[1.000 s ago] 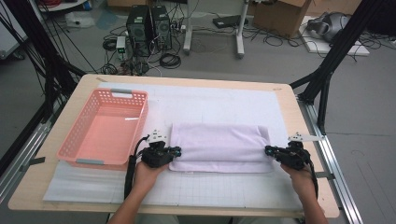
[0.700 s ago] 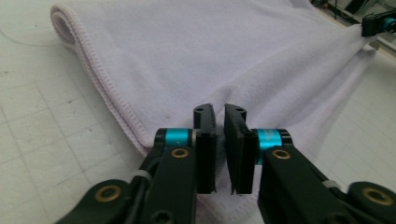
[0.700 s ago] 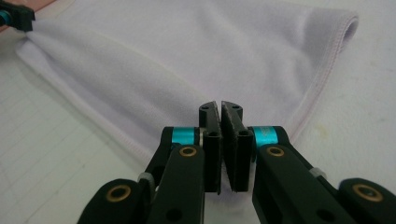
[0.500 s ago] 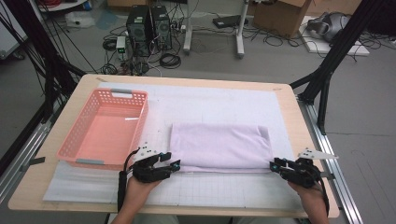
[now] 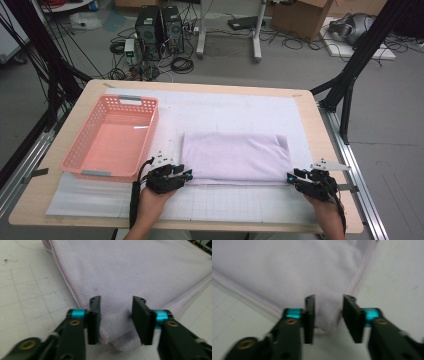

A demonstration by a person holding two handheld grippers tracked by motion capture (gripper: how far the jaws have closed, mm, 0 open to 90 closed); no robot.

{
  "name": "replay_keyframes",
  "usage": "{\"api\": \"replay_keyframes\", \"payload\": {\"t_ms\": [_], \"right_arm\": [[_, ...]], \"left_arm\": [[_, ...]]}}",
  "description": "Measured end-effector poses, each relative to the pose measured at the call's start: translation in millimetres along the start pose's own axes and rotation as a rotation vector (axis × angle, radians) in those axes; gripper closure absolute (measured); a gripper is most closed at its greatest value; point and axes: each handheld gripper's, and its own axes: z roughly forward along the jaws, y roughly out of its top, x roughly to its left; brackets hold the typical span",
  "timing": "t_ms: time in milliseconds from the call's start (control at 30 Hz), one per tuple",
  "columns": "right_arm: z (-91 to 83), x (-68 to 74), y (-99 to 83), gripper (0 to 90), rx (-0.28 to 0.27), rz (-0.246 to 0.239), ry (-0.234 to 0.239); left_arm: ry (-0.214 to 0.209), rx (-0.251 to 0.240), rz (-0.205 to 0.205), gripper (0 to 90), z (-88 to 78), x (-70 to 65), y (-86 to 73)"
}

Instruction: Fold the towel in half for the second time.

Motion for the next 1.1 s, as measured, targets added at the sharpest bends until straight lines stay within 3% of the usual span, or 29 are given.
{"api": "replay_keyframes", "payload": {"t_ms": [100, 267, 367, 433, 500, 533, 600, 700, 767, 833, 900, 967, 1033, 1100], "right_arm": [[0.0, -3.6, -3.5, 84.6, -0.006, 0.033, 0.034], [-12.8, 1.0, -0.3, 85.5, -0.06, 0.027, 0.031], [-19.5, 3.3, -1.0, 85.5, -0.076, 0.03, 0.043], [-22.3, 6.3, -3.0, 85.4, -0.064, 0.029, 0.05], [-18.5, 6.3, -5.4, 78.9, -0.027, 0.032, 0.051], [-15.6, 5.5, -6.9, 68.2, -0.011, 0.031, 0.019], [-14.5, 1.9, -7.7, 68.3, -0.034, 0.051, 0.003], [-19.5, 2.5, -2.8, 73.2, -0.11, 0.033, 0.009], [-15.7, 4.5, -0.7, 75.4, -0.128, 0.006, 0.034], [-4.4, 5.2, -1.0, 75.9, -0.093, 0.008, 0.056], [5.1, 4.3, -2.8, 78.6, -0.028, -0.015, 0.02], [4.3, 2.1, -4.5, 80.9, -0.021, -0.034, -0.008], [-1.5, 1.3, -4.1, 77.5, -0.022, -0.036, -0.045], [-10.1, -0.9, -7.1, 72.7, -0.053, -0.009, -0.019]], "left_arm": [[0.019, 0.0, 0.025, 85.6, -0.2, -3.8, 0.1], [-0.004, -0.067, 0.025, 87.1, -16.7, -4.0, 4.3], [-0.019, -0.086, 0.023, 87.0, -26.6, -4.1, 4.8], [-0.029, -0.072, 0.022, 86.9, -28.4, -3.7, 1.1], [-0.024, -0.033, 0.023, 81.1, -24.3, -2.6, -4.5], [-0.017, -0.028, 0.018, 69.9, -22.5, -1.8, -6.2], [-0.018, -0.053, 0.001, 55.1, -21.5, -0.1, -6.5], [-0.026, -0.122, 0.005, 51.9, -25.2, -0.6, -4.1], [-0.031, -0.138, 0.013, 49.7, -25.5, -0.8, -4.2], [-0.035, -0.149, 0.027, 48.3, -25.2, -1.4, -4.7], [-0.039, -0.163, 0.031, 47.3, -25.9, -2.1, -4.5], [-0.039, -0.176, 0.035, 45.2, -27.5, -1.8, -4.0], [-0.043, -0.19, 0.037, 43.7, -29.2, -0.5, -3.9], [-0.049, -0.198, 0.038, 42.2, -30.6, 0.5, -3.1]]}}
